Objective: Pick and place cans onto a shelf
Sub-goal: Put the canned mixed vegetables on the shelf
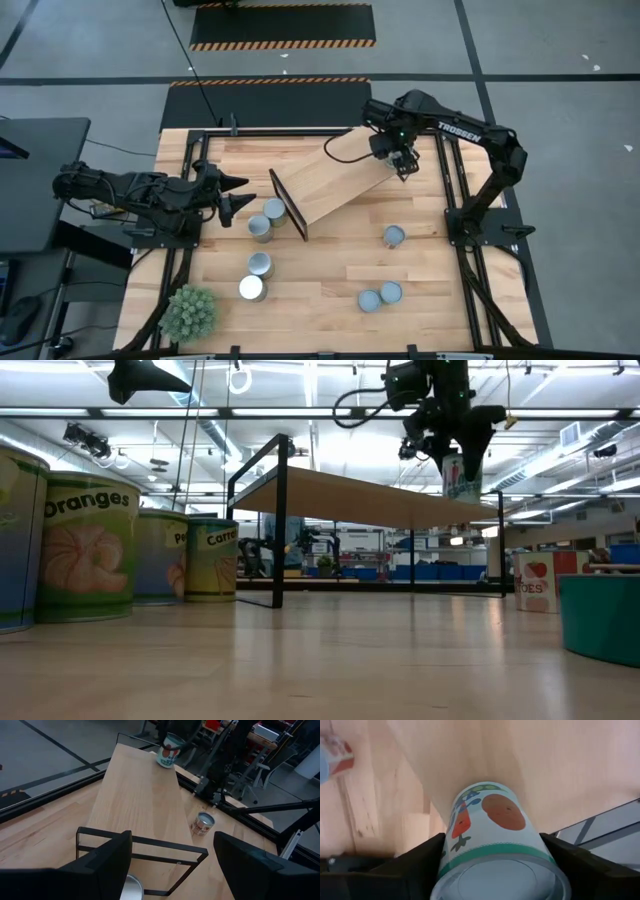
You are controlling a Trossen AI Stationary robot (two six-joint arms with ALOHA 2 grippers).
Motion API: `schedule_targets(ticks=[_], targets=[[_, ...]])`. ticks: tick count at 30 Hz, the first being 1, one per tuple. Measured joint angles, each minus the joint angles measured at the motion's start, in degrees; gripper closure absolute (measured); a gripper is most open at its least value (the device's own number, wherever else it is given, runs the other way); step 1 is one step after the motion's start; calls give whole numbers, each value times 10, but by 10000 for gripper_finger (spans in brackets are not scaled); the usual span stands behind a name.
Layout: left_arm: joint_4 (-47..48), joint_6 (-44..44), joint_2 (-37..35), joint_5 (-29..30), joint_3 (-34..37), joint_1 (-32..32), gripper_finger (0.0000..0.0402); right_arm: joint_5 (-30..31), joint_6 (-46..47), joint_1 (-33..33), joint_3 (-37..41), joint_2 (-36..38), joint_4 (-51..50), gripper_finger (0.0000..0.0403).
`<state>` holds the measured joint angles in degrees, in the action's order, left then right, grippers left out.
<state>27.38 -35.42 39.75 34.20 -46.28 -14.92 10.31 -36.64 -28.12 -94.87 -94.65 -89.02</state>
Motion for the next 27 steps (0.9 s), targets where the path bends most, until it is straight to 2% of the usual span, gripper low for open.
schedule_targets(ticks=[8,12,27], targets=[[4,0,0,0,0,0,115,54,20,15,16,0,4,42],[11,0,0,0,0,0,115,56,28,19,16,2,-1,33],[12,-4,0,-10,0,0,115,94,31,28,11,18,-10,37]])
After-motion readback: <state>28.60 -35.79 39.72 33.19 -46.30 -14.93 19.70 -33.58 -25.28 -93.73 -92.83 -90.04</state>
